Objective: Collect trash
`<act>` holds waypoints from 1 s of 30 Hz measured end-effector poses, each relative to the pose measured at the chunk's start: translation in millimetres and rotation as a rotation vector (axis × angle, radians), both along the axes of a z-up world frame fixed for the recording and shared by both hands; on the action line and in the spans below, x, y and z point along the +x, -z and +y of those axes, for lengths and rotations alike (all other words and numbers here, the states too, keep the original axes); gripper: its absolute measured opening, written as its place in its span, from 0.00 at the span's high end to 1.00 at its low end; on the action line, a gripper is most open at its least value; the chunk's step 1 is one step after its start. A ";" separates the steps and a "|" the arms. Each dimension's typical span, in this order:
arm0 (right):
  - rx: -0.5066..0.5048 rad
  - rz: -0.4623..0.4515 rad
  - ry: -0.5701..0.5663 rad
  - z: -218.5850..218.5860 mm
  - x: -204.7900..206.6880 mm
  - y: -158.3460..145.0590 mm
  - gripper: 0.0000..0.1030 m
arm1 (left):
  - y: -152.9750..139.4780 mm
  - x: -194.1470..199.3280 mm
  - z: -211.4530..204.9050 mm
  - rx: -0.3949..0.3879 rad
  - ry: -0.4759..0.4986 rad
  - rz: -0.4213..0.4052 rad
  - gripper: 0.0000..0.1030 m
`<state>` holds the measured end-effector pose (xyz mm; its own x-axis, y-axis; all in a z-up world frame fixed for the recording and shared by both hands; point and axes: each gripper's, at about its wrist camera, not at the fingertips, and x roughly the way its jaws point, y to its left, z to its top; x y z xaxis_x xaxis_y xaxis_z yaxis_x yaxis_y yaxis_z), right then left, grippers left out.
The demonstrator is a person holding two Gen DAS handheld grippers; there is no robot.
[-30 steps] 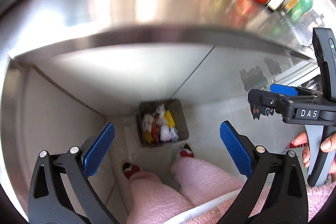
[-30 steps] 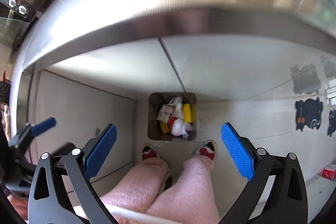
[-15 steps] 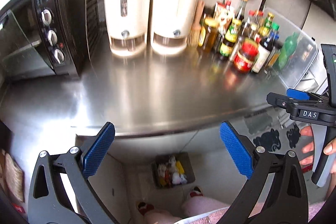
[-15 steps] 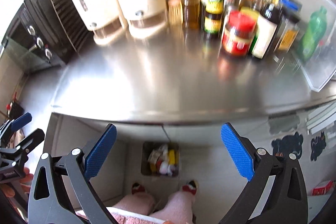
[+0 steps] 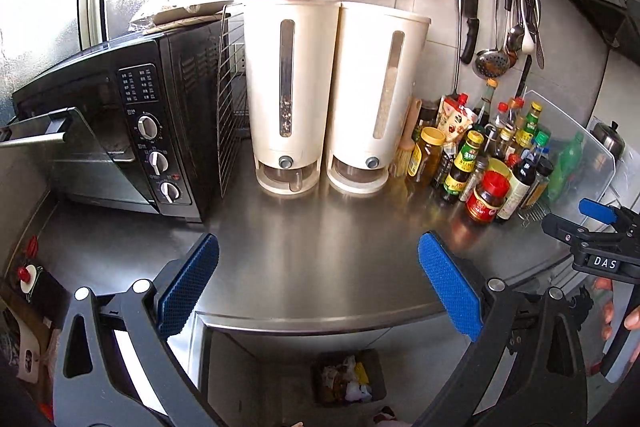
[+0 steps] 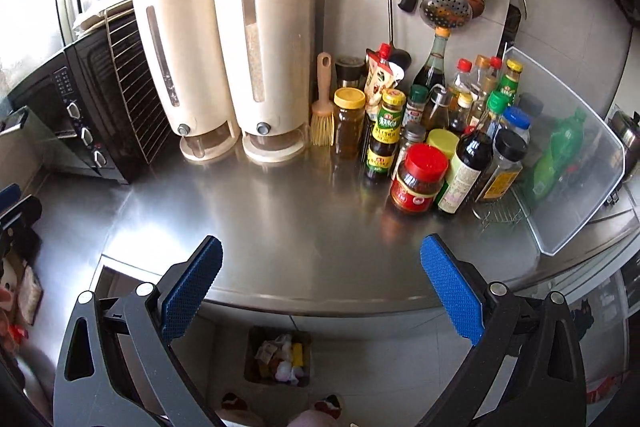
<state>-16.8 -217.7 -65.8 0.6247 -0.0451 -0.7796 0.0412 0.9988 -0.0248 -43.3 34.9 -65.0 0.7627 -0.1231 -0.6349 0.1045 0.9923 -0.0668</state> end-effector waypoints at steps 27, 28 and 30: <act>0.004 -0.128 0.041 -1.2 21.1 -38.7 0.03 | -14.0 29.8 -9.7 0.050 -0.019 -0.049 0.08; 0.001 -0.127 0.041 -1.3 21.7 -38.6 0.03 | -14.0 31.0 -9.9 0.049 -0.018 -0.048 0.08; 0.002 -0.125 0.040 -1.7 22.7 -38.1 0.03 | -13.6 32.6 -10.2 0.051 -0.019 -0.046 0.08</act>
<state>5.9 -219.4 -27.7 0.7146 -0.0707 -0.6959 0.0839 0.9964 -0.0152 -10.7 24.7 -51.3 0.7933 -0.0771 -0.6040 0.0878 0.9961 -0.0118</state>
